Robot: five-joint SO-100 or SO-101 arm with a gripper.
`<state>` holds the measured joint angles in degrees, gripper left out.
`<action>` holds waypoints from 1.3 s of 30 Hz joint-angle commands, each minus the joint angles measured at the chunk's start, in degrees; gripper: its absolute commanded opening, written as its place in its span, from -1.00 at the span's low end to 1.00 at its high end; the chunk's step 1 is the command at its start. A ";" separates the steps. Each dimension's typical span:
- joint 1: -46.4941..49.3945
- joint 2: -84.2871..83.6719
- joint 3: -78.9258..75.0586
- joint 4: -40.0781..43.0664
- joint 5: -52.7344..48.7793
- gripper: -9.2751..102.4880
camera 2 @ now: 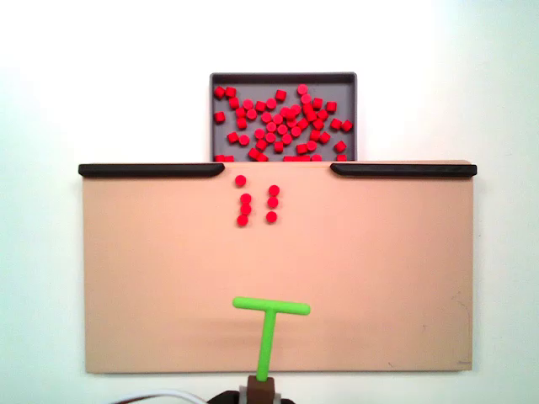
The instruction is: Gather the right side granules
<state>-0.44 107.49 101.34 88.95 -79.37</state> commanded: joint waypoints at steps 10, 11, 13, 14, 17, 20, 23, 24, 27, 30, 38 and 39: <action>0.00 1.58 -0.26 0.00 -7.56 -0.84; 0.09 2.20 -0.26 0.00 -8.00 -0.84; 0.18 2.99 -0.26 0.00 -8.79 -0.84; 0.18 2.99 -0.26 0.00 -9.14 -0.84; 0.26 1.67 -0.26 0.00 -10.11 -0.84; 0.44 1.05 -0.26 0.00 -12.13 -0.84; 0.62 0.79 -0.26 0.00 -14.06 -0.84; 0.62 0.70 -0.26 0.00 -14.41 -0.84; 0.79 0.44 -0.26 0.00 -14.15 -0.84; 0.79 0.35 -0.26 -0.09 -13.80 -0.84; 0.53 0.88 -0.35 -0.09 -12.74 -0.84; 0.44 0.88 -0.35 -0.09 -12.48 -0.84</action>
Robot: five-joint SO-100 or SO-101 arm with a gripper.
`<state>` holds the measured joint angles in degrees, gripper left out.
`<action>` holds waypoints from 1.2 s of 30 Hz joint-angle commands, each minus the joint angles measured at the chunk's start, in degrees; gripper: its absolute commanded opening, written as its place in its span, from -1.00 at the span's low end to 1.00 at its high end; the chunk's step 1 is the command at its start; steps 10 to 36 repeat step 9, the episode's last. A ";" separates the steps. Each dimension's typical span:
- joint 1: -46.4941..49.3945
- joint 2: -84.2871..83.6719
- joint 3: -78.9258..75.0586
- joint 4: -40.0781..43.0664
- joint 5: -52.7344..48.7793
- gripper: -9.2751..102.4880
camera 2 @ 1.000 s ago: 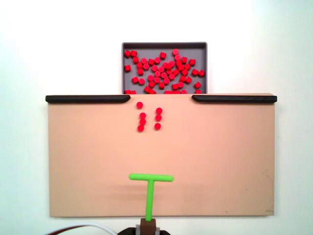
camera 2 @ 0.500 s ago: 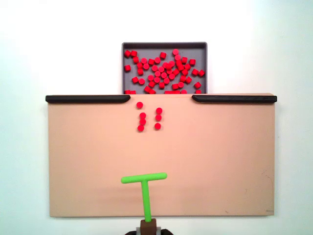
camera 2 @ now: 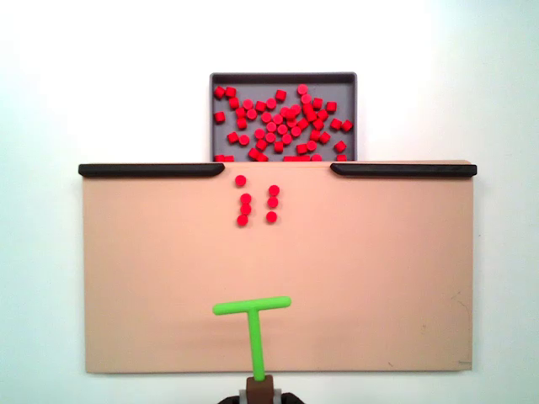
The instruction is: Gather the right side granules
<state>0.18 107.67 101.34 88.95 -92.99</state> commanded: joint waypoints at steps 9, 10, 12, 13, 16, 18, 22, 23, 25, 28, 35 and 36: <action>0.88 1.05 -0.35 -0.18 0.88 -0.84; 0.88 1.05 -0.35 -0.18 0.88 -0.84; 0.88 1.05 -0.35 -0.18 0.88 -0.84; 0.88 1.05 -0.35 -0.18 0.88 -0.84; 0.88 1.05 -0.35 -0.18 0.88 -0.84; 0.88 1.05 -0.35 -0.18 0.88 -0.84; 0.88 1.05 -0.35 -0.18 0.88 -0.84; 0.88 1.05 -0.35 -0.18 0.88 -0.84; 0.88 1.05 -0.35 -0.18 0.88 -0.84; 0.88 1.05 -0.35 -0.18 0.88 -0.84; 0.88 1.05 -0.35 -0.18 0.88 -0.84; 0.88 1.05 -0.35 -0.18 0.88 -0.84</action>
